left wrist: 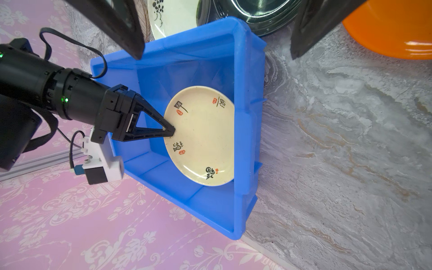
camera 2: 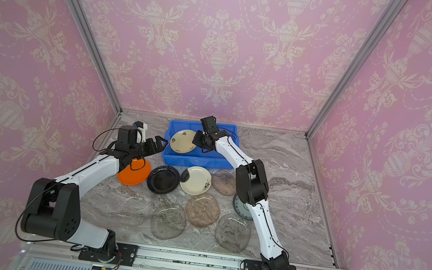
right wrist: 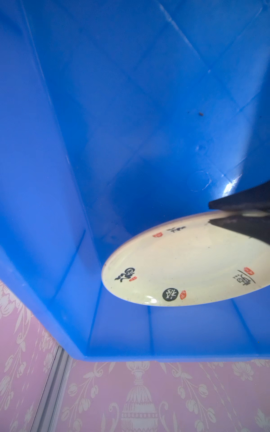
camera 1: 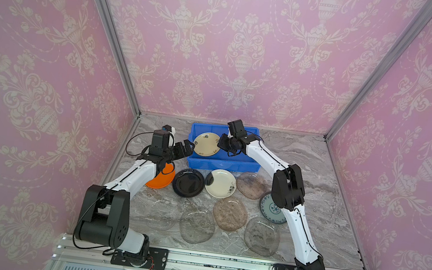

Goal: Place the plates into the plastic bin on the countertop
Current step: Place the plate in the plastic bin.

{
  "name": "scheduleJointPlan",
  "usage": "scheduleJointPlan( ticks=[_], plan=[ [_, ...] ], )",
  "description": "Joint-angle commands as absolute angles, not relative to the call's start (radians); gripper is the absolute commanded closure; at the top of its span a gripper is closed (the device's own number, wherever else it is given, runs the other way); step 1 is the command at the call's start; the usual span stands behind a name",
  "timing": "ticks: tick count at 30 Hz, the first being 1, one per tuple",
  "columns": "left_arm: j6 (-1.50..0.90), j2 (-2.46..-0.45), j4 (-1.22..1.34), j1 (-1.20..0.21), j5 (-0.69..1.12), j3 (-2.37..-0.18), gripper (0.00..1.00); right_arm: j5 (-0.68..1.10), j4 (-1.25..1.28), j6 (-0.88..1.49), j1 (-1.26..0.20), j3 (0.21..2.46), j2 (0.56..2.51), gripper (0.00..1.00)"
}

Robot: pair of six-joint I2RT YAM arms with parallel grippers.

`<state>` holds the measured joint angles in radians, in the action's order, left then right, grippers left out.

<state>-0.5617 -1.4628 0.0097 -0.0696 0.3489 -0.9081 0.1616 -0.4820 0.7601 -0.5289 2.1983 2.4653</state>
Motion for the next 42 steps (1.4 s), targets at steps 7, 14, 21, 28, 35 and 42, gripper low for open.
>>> scheduleJointPlan(
  ticks=[7, 14, 21, 28, 35, 42],
  plan=[
    [-0.535, -1.468, -0.003, -0.073, 0.329, -0.927, 0.01, 0.17, -0.562, 0.737, -0.544, 2.28, 2.512, 0.93],
    [-0.529, -1.464, -0.013, -0.074, 0.325, -0.929, 0.01, 0.094, -0.678, 0.684, -0.556, 2.371, 2.546, 0.76],
    [-0.533, -1.444, -0.019, -0.074, 0.319, -0.912, 0.01, 0.054, -0.697, 0.651, -0.557, 2.35, 2.512, 0.66],
    [-0.525, -1.402, -0.047, -0.072, 0.309, -0.884, 0.01, 0.056, -0.67, 0.629, -0.552, 2.315, 2.449, 0.64],
    [-0.511, -1.372, -0.071, -0.074, 0.297, -0.862, 0.01, 0.043, -0.657, 0.604, -0.545, 2.27, 2.375, 0.64],
    [-0.504, -1.343, -0.084, -0.075, 0.292, -0.841, 0.01, 0.008, -0.622, 0.516, -0.546, 2.138, 2.199, 0.55]
  ],
)
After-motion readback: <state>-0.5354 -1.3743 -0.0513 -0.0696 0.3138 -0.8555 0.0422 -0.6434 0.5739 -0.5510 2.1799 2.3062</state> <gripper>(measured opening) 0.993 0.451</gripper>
